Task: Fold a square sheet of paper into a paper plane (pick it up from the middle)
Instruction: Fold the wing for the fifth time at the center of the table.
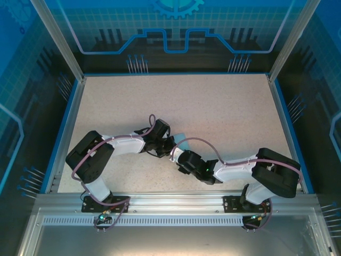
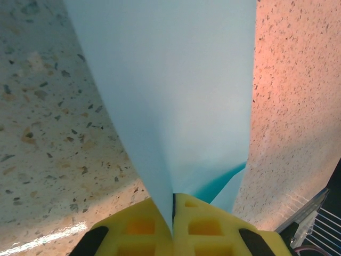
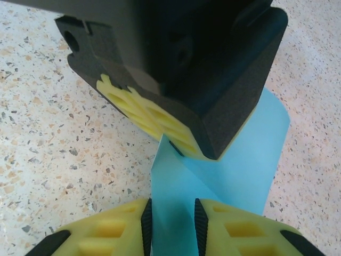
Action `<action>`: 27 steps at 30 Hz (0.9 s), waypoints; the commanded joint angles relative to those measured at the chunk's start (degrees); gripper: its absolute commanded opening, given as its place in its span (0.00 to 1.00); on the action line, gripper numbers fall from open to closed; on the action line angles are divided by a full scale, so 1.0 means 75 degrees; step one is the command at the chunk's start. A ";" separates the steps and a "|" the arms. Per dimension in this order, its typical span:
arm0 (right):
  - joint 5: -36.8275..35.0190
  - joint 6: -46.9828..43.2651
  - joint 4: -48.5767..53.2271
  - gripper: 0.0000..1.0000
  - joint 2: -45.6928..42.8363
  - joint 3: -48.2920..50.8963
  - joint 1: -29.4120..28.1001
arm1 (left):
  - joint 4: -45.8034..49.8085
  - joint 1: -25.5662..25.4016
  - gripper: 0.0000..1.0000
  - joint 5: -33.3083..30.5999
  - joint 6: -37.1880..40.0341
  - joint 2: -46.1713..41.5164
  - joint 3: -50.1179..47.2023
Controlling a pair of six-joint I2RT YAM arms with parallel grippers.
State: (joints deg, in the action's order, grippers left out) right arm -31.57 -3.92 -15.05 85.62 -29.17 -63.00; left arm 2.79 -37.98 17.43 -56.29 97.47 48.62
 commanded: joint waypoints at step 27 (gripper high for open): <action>-0.0439 0.0043 0.0025 0.35 -0.0184 -0.0075 -0.0110 | 0.0156 0.0048 0.05 0.0254 0.0228 -0.0048 0.0235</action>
State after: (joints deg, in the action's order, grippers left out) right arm -34.28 -2.66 -12.23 85.08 -28.40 -63.11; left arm 2.79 -37.91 17.89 -55.29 97.45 49.43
